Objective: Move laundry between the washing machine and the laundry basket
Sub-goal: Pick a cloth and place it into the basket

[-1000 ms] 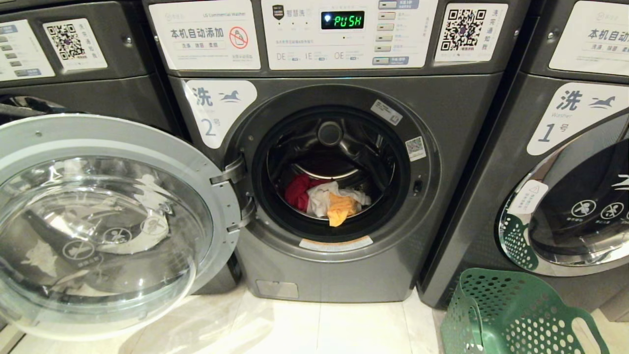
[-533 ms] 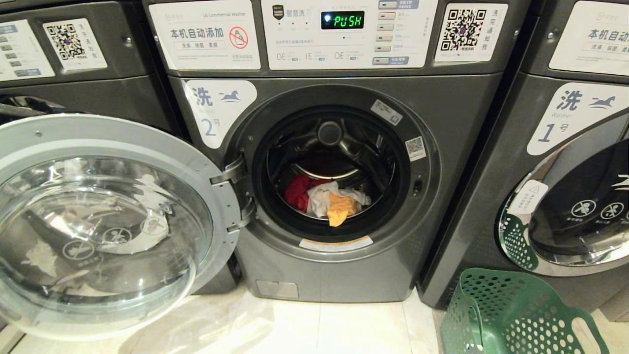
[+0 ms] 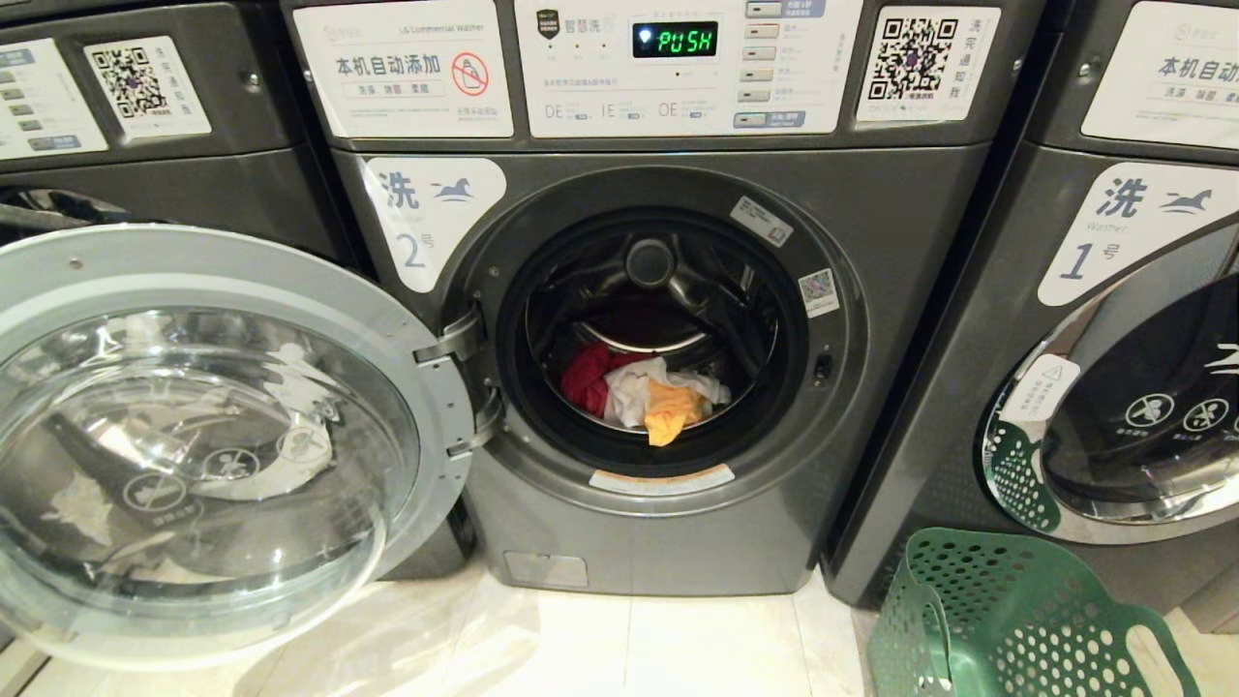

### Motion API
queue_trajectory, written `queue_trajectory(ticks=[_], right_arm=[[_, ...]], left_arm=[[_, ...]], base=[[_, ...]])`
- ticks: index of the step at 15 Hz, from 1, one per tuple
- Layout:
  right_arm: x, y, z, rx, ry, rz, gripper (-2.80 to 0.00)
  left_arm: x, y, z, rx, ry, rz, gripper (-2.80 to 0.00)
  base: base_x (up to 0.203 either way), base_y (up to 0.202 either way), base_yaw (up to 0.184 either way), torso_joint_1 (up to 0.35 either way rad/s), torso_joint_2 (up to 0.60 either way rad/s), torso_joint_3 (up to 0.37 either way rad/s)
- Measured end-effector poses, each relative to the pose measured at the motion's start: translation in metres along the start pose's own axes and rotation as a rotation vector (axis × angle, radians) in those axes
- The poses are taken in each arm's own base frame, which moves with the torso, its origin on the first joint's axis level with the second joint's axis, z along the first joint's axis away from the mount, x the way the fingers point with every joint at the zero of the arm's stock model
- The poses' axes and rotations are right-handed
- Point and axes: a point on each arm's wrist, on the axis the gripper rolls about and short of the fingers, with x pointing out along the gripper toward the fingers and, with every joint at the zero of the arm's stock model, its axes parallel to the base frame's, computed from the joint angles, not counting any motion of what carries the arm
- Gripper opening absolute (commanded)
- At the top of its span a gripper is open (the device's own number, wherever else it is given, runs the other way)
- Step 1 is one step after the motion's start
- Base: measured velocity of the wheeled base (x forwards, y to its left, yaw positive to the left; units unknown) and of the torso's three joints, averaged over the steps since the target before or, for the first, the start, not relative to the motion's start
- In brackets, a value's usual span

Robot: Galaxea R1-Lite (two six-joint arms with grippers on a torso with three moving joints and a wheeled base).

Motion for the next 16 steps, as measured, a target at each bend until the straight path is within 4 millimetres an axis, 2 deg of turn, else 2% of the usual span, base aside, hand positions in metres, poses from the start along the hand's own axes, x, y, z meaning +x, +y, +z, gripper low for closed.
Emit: queue_trajectory(ticks=[16], right_arm=[[-0.0001,-0.0001,0.0005,0.014,-0.002,-0.003,-2.80]], left_arm=[[0.0000,0.0000,0.0000,0.000,0.000,0.000,-2.80]], base=[[0.000,0.000,0.000,0.000,0.00,0.000]])
